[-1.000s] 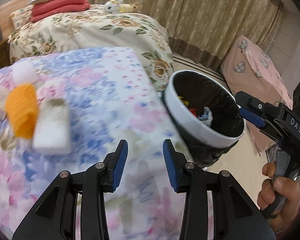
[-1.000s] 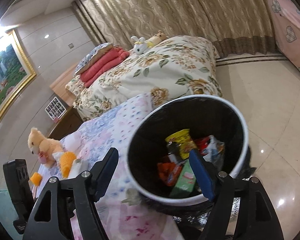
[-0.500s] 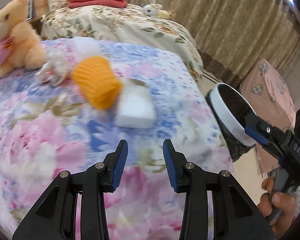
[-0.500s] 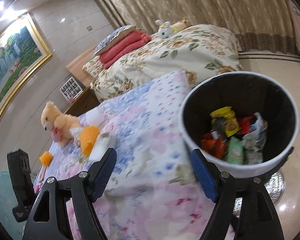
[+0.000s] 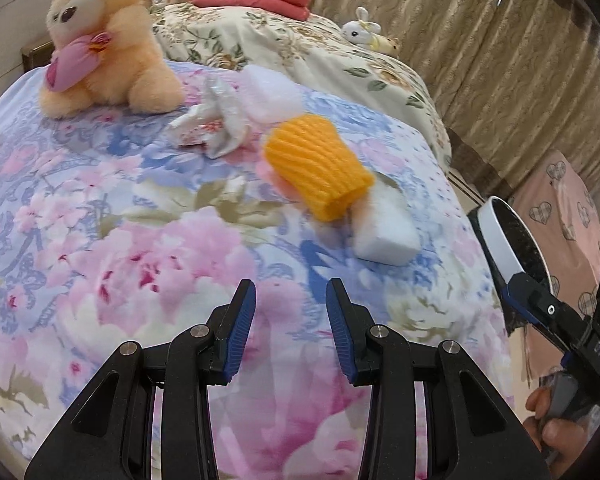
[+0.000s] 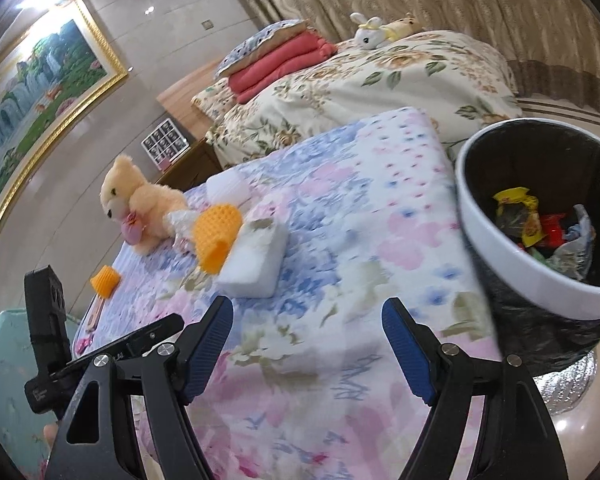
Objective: Collect trash
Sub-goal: 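Grasp the orange foam net with the left gripper while the right gripper grasps the white foam block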
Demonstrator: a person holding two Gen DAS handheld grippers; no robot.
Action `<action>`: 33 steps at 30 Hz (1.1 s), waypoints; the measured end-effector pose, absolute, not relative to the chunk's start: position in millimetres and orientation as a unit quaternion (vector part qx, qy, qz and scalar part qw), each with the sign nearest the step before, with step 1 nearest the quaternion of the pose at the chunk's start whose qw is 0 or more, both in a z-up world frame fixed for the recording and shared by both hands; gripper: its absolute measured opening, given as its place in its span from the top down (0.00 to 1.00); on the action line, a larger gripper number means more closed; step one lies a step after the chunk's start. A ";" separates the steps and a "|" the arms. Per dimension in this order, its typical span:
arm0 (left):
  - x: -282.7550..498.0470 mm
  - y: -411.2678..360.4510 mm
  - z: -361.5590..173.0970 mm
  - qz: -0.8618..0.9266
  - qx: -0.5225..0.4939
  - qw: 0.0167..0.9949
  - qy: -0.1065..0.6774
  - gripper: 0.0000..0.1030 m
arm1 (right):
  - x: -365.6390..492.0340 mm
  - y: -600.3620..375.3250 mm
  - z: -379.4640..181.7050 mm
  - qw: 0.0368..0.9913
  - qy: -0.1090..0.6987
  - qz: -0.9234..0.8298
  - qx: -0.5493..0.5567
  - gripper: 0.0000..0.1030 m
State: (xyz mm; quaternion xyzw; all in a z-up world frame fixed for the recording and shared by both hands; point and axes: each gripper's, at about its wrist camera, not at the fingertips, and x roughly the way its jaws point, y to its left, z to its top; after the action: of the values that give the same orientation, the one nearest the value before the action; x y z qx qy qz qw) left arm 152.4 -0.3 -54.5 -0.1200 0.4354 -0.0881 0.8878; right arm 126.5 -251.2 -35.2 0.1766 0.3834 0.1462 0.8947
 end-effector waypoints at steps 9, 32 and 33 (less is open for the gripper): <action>163.7 25.4 -58.2 -0.074 -0.126 0.887 0.438 0.65 | 136.0 -223.5 -40.2 0.891 0.390 0.164 0.166 0.24; 183.8 11.3 -64.9 -0.091 -0.113 0.881 0.450 0.59 | 191.1 -175.4 -70.1 0.878 0.422 0.190 0.121 0.54; 185.2 9.1 -64.9 -0.094 -0.112 0.881 0.450 0.56 | 189.8 -179.5 -68.5 0.881 0.420 0.184 0.119 0.54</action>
State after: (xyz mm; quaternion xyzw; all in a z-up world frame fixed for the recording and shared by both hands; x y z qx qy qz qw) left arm 185.2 9.1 -64.9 -0.1119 0.4502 -0.0936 0.8810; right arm 189.8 -179.5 -68.5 0.1188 0.4199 0.1843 0.8807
